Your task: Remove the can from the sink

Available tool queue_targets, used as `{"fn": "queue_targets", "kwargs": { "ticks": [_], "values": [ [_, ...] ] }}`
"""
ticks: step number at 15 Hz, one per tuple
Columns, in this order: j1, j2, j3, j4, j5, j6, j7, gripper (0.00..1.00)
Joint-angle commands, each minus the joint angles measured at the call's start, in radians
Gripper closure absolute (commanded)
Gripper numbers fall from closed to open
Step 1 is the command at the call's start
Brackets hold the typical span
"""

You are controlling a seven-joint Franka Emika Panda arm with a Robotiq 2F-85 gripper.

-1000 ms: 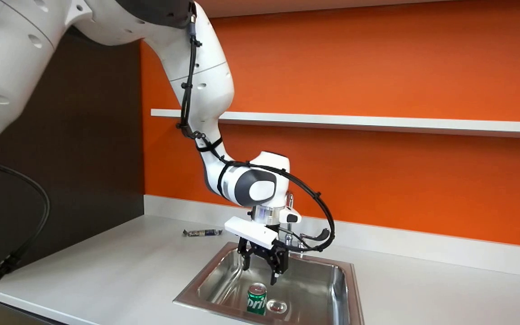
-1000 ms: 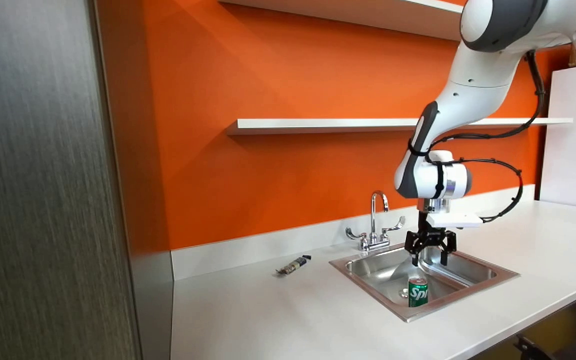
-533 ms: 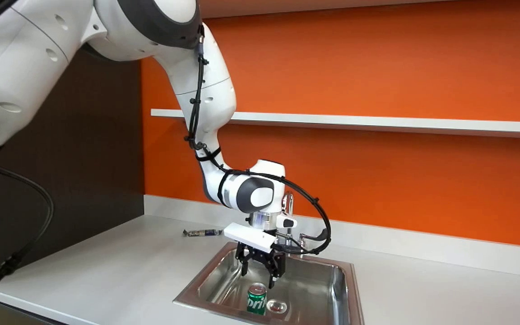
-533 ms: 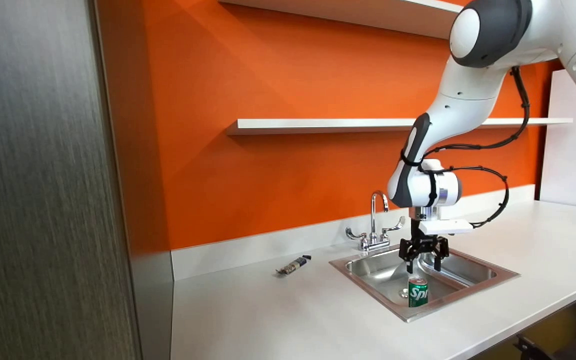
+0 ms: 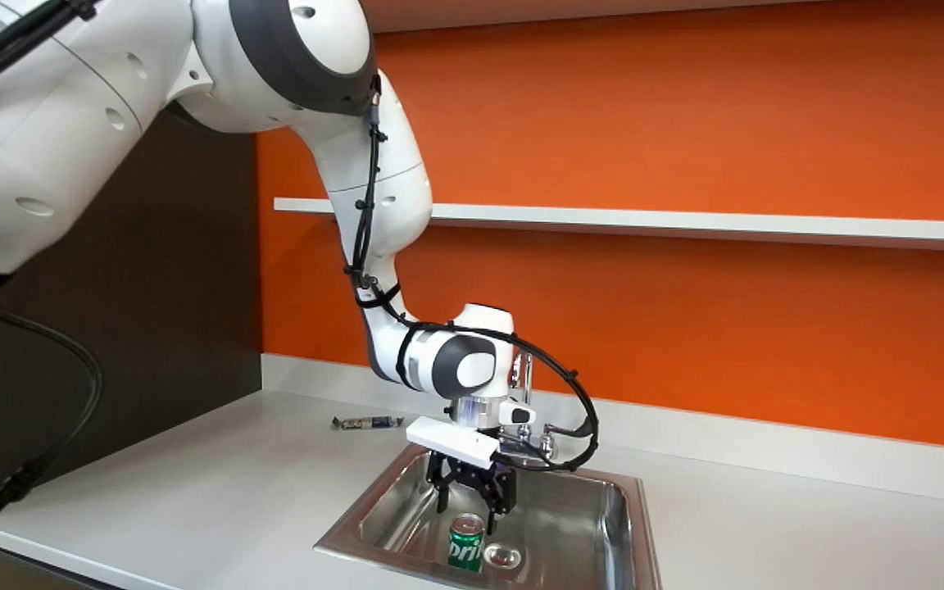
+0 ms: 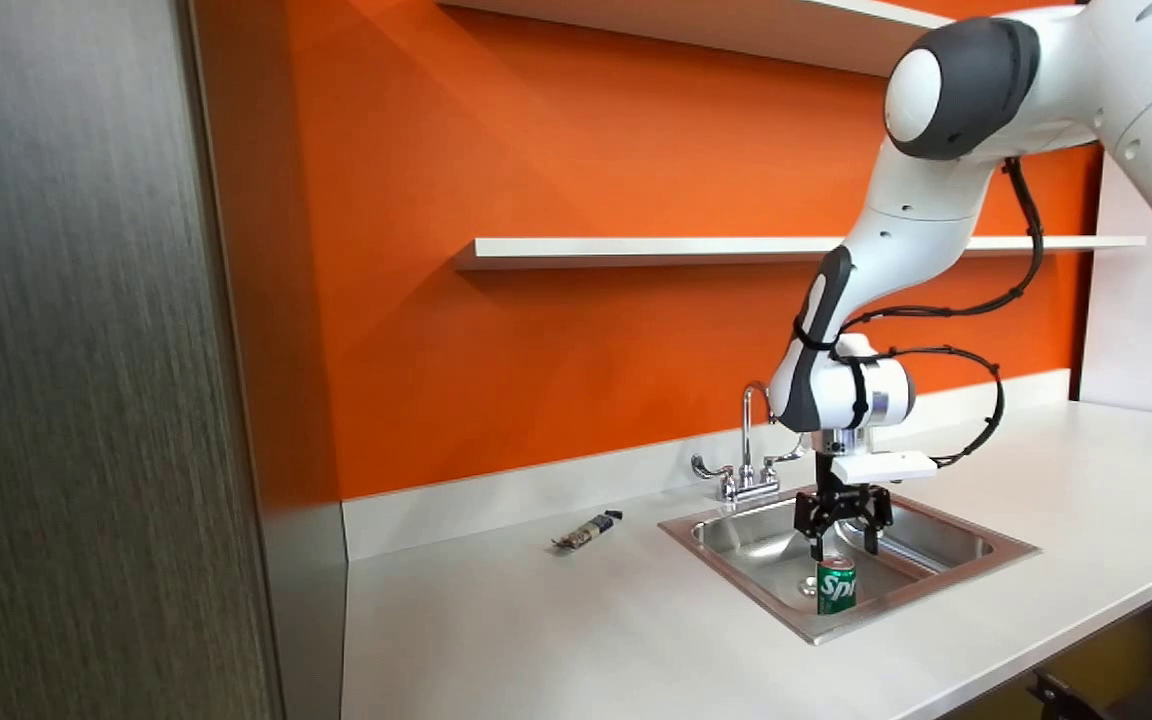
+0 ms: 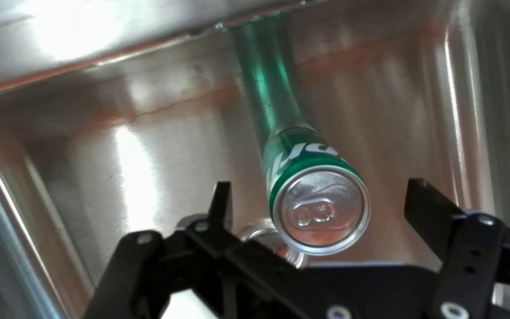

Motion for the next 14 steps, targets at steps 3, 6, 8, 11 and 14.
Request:
{"fn": "queue_targets", "kwargs": {
  "ticks": [3, 6, 8, 11, 14],
  "values": [
    [-0.002, 0.042, 0.007, 0.038, -0.058, 0.008, 0.061, 0.00],
    [0.001, 0.058, 0.005, 0.049, -0.066, 0.012, 0.067, 0.00],
    [0.002, 0.070, 0.005, 0.058, -0.075, 0.019, 0.068, 0.00],
    [0.008, 0.086, 0.004, 0.070, -0.087, 0.025, 0.077, 0.00],
    [0.015, 0.102, 0.001, 0.079, -0.096, 0.028, 0.087, 0.00]
  ]
}}
